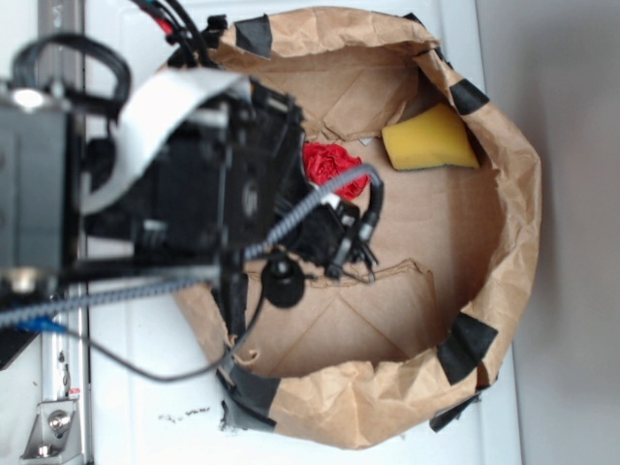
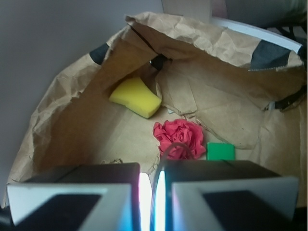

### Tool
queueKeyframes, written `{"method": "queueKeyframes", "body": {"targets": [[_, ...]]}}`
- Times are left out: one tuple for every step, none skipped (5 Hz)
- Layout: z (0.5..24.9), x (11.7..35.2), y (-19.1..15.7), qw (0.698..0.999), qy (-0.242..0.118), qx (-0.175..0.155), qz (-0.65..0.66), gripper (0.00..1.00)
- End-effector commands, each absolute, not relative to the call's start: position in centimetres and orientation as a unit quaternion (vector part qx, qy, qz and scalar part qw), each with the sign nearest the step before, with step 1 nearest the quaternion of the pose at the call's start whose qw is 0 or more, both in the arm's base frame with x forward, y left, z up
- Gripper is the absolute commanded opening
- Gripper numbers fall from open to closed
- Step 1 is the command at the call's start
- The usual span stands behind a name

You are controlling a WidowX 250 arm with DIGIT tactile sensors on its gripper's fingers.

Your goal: Grab the silver keys.

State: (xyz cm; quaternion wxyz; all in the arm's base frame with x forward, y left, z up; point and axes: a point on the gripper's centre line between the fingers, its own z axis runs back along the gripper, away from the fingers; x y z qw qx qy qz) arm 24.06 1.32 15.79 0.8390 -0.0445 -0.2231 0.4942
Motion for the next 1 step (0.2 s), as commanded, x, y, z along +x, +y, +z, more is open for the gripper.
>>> {"method": "queueKeyframes", "body": {"targets": [[17.48, 23.68, 1.74, 0.832, -0.248, -0.052, 0.494, 0.00]]}}
